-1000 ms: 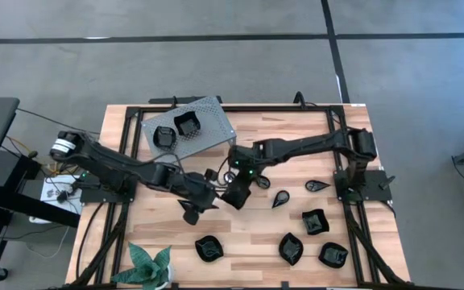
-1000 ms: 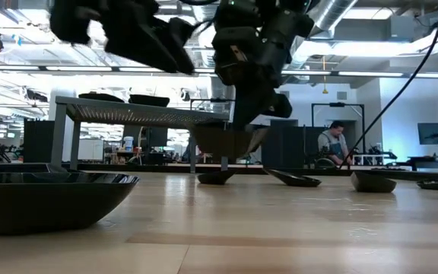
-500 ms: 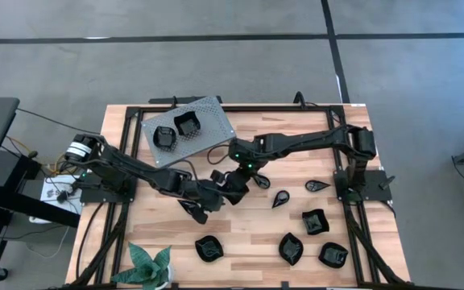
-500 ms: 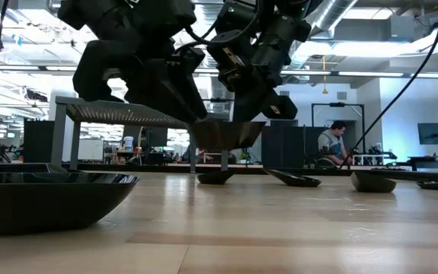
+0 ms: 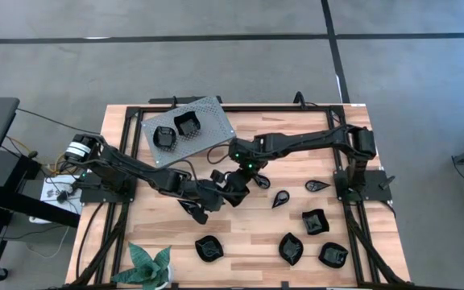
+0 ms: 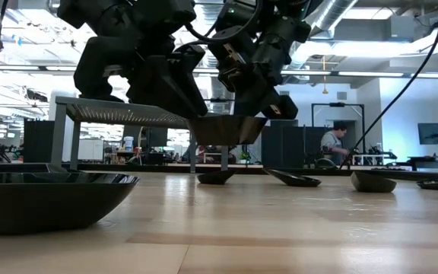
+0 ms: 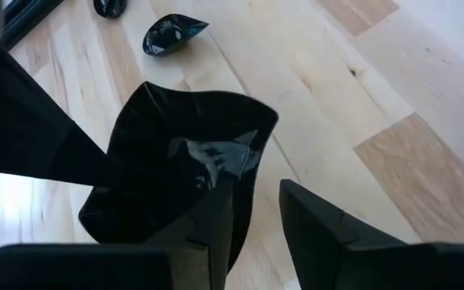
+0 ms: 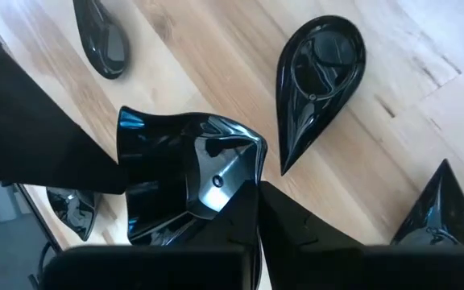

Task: Pick & Place Mini shaped plates
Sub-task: Stack the black distorted square plate on top of the black distorted square plate on the shelf

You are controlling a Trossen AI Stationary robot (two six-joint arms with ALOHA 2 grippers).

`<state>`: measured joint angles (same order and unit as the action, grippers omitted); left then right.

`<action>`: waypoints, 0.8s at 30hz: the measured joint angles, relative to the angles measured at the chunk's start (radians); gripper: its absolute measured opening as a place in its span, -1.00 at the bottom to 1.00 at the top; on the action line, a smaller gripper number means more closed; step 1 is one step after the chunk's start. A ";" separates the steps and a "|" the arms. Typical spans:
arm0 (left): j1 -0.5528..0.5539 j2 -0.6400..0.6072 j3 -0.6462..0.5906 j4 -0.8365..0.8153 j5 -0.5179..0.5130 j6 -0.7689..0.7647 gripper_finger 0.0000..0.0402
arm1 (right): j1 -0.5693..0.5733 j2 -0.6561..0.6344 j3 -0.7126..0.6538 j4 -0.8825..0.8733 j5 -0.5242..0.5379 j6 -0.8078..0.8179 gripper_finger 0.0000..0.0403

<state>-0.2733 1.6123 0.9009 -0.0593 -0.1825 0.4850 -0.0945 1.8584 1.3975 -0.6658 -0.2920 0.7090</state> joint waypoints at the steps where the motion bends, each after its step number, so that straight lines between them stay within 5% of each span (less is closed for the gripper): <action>1: -0.002 0.000 0.000 0.000 0.000 0.000 -0.47 | 0.000 0.000 0.000 0.000 0.000 0.000 -0.97; 8: -0.050 -0.092 0.000 -0.012 -0.151 0.036 -0.47 | -0.006 0.000 0.000 0.000 0.000 -0.001 -0.97; 18: -0.066 -0.098 0.001 -0.030 0.001 -0.054 -0.47 | -0.032 0.000 0.000 0.028 -0.035 -0.003 -0.97; 24: -0.063 -0.036 0.001 -0.031 -0.206 0.013 -0.47 | -0.038 0.000 0.000 0.038 -0.081 -0.008 -0.97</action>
<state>-0.3362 1.5768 0.9017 -0.0900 -0.3886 0.4984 -0.1329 1.8584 1.3972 -0.6277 -0.3733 0.7006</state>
